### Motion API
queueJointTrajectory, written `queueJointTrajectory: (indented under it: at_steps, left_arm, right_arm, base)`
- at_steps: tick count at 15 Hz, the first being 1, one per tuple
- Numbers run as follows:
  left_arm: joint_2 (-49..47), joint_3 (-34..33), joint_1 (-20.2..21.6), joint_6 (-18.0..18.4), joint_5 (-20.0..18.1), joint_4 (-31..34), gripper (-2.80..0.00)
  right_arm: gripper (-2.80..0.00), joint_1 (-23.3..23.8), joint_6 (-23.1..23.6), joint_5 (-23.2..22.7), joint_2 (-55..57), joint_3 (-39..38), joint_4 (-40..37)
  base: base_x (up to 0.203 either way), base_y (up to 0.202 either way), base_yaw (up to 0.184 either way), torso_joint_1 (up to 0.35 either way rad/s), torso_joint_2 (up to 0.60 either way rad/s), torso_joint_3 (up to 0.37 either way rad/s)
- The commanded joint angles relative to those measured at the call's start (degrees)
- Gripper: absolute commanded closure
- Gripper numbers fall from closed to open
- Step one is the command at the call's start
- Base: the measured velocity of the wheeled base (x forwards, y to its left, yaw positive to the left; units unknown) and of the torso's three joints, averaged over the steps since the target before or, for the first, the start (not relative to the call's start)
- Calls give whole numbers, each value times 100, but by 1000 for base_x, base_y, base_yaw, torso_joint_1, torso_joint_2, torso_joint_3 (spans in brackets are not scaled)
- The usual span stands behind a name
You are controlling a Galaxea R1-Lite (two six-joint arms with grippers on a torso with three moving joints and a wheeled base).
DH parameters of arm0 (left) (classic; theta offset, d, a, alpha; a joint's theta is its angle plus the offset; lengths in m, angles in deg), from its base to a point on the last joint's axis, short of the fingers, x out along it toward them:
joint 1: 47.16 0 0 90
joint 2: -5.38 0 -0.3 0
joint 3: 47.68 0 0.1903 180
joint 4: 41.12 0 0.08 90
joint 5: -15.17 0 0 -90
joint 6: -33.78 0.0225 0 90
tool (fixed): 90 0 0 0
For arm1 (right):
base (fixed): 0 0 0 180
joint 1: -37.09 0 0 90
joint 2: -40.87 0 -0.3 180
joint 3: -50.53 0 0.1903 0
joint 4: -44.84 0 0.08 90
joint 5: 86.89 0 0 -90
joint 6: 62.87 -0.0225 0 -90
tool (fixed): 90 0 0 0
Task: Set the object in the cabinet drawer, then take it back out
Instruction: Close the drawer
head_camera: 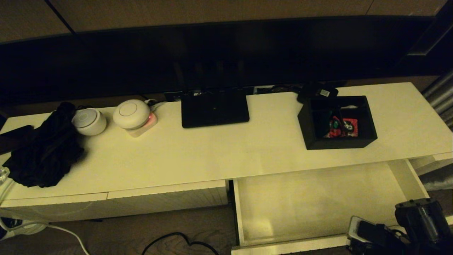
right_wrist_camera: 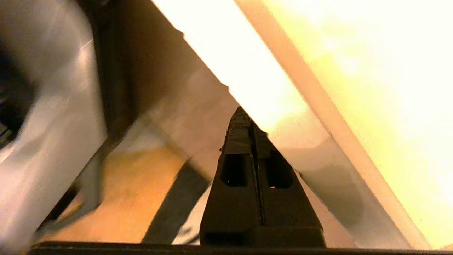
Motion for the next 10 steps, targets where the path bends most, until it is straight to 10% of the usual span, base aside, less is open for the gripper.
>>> queueJointTrajectory:
  at_steps: [1,10]
  left_arm:
    - [0,-18,0,0,3,-2,0]
    - [0,-17,0,0,3,-2,0]
  right_arm:
    - [0,174,18,-1,181,47,374]
    - [0,293,18,673,184,437,1002]
  base:
    - [0,0,0,0,0,0]
    - [0,0,0,0,0,0]
